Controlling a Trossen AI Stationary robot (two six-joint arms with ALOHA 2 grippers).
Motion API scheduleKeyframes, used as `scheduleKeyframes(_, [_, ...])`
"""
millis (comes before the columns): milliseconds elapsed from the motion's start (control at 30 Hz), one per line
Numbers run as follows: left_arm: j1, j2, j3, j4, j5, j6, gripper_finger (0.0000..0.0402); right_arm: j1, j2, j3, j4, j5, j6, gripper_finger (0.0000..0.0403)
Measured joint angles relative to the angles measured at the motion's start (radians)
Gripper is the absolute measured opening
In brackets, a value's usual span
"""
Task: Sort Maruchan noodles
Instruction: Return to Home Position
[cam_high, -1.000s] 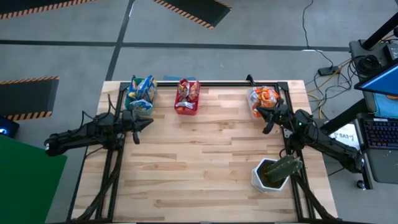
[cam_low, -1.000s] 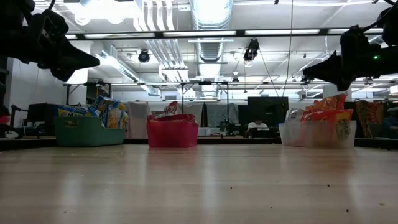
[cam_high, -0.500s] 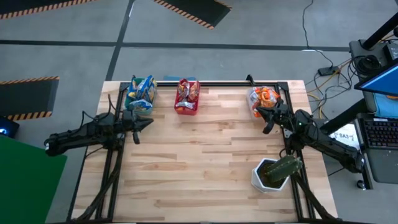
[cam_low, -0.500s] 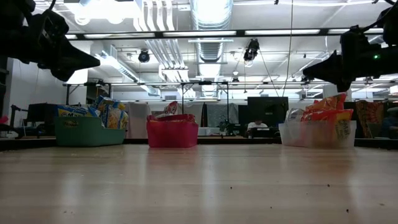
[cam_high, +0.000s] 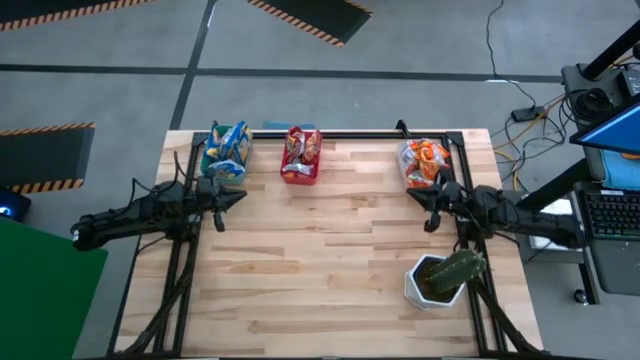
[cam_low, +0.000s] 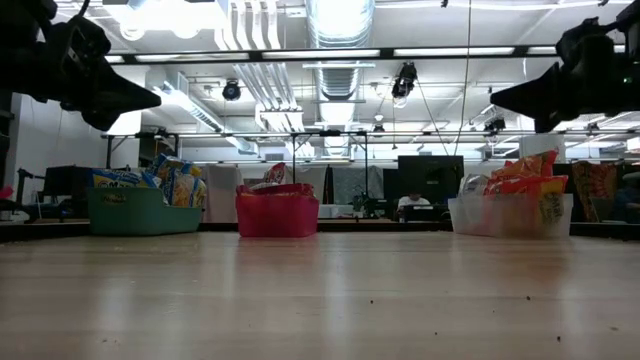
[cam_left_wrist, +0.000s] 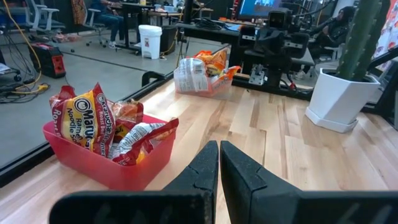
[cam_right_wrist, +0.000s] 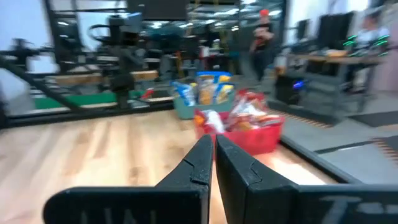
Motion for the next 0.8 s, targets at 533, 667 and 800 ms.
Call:
scheduleKeyframes(533, [0.0,0.0,0.0,0.0,0.0,0.0,0.0,0.152,0.0,0.0,0.011,0.249,-0.258,0.0009])
scheduleKeyframes(667, [0.0,0.0,0.0,0.0,0.0,0.0,0.0,0.148,0.002,0.0,0.01,0.248,-0.271,0.0009])
scheduleKeyframes(800, [0.0,0.0,0.0,0.0,0.0,0.0,0.0,0.148,0.006,0.0,0.012,0.246,-0.262,0.0009])
